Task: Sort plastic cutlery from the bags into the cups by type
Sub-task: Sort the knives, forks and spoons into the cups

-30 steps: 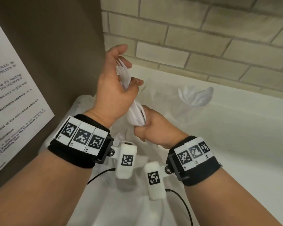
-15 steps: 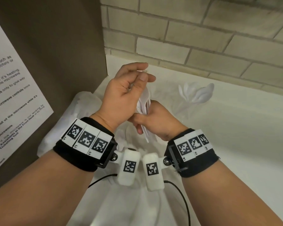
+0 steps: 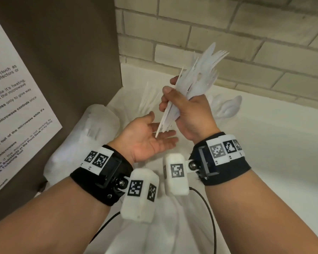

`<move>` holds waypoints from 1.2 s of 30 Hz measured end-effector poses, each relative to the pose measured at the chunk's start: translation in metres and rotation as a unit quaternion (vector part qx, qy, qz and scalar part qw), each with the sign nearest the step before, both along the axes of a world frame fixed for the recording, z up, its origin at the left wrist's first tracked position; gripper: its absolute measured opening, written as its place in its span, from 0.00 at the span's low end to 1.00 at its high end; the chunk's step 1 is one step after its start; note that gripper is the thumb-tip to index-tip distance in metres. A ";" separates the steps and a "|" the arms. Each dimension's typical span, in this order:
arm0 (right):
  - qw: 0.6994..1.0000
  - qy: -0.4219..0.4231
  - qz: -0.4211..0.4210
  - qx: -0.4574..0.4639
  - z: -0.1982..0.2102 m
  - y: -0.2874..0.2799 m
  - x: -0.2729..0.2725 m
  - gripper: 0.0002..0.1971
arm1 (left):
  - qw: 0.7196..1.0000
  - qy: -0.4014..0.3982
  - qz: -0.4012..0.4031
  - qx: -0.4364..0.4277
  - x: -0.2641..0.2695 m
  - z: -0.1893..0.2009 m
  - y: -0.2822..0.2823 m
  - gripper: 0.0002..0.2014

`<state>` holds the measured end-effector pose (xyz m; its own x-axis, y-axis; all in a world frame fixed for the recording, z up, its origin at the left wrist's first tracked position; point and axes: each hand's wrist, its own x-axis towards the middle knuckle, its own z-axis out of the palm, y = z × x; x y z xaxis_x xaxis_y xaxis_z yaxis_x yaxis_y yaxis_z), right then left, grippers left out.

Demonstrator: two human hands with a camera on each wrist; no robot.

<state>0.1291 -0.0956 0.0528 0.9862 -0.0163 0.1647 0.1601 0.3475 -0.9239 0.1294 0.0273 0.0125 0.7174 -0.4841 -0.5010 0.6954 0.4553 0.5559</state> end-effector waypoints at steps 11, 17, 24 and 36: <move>0.988 0.017 -0.014 -0.155 -0.021 0.010 -0.008 0.15 | 0.995 -0.008 0.086 -0.048 -0.003 0.011 -0.004 0.19; 0.975 0.015 -0.048 -0.218 -0.022 0.006 -0.006 0.04 | 0.971 -0.173 0.131 0.096 0.002 0.008 0.005 0.35; 0.899 0.003 0.004 -0.439 -0.035 0.011 -0.013 0.06 | 0.871 -0.471 0.092 0.105 -0.003 0.031 0.011 0.46; 0.919 0.086 0.115 -0.368 -0.044 0.014 -0.031 0.11 | 0.847 -0.454 0.245 0.124 -0.003 0.033 0.008 0.14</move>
<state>0.0977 -0.0817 0.0086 0.9622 0.2493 -0.1101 -0.0090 -0.3747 -0.9271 0.1262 0.0349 0.0457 0.9460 0.0233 0.3234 -0.3101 0.3562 0.8814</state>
